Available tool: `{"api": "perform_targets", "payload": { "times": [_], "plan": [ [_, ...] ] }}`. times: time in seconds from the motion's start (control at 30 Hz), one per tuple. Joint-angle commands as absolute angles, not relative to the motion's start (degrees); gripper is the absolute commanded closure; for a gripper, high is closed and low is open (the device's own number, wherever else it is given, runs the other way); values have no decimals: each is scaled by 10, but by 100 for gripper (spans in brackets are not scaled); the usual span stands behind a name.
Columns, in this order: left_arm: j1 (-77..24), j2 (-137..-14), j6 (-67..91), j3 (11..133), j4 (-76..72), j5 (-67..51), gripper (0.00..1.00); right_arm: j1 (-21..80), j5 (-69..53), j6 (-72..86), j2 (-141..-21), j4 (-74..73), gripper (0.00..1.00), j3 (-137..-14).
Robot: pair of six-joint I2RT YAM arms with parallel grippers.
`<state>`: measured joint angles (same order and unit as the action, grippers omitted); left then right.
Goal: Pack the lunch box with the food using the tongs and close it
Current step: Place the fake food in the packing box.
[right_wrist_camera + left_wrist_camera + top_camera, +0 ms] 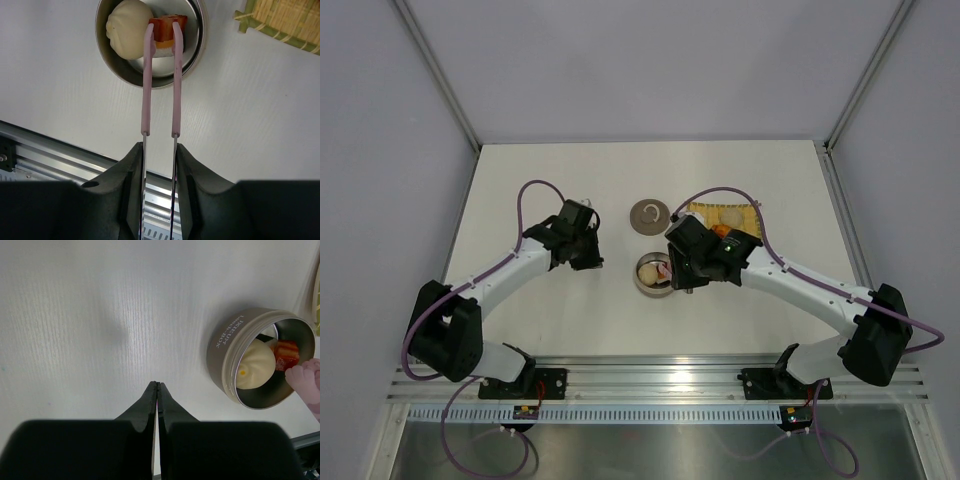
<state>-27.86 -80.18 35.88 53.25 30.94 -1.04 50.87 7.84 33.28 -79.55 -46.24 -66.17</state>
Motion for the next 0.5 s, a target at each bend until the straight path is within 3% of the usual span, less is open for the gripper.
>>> {"api": "perform_targets", "payload": {
  "times": [0.0, 0.47],
  "plan": [
    [-278, -809, 357, 536, 290, -18, 100, 515, 76, 344, -785, -448, 100, -664],
    [-278, -806, 354, 541, 294, -17, 100, 516, 146, 316, -851, -432, 100, -725]
  ]
}}
